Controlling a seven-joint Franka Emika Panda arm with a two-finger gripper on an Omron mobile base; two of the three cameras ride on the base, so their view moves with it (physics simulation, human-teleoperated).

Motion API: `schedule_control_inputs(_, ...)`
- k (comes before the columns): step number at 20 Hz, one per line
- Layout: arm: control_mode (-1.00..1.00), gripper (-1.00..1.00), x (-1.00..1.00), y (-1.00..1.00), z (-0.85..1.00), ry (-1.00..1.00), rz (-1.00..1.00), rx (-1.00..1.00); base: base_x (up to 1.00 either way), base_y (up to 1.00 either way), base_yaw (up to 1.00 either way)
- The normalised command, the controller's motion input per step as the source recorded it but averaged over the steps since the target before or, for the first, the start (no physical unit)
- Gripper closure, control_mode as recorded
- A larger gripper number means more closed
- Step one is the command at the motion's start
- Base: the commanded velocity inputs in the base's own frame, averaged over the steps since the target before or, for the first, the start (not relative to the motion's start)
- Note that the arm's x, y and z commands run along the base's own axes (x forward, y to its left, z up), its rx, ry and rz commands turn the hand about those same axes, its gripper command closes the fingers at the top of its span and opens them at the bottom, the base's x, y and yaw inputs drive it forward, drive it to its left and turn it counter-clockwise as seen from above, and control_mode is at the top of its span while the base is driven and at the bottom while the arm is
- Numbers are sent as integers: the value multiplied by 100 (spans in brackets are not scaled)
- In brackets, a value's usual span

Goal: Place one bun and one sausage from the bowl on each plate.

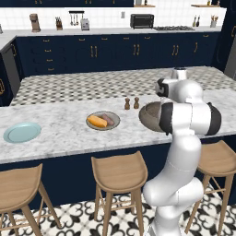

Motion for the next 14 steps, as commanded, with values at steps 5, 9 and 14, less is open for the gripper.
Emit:
schedule_control_inputs(5, -100, -100, 5, 0, -29, -1, 1, 0, 0, 0, 0)
schedule_control_inputs(9, -100, -100, 3, 0, -2, 0, 4, 0, 0, 0, 0)
schedule_control_inputs(14, -100, -100, 30, 0, 0, -1, 8, 0, 0, 0, 0)
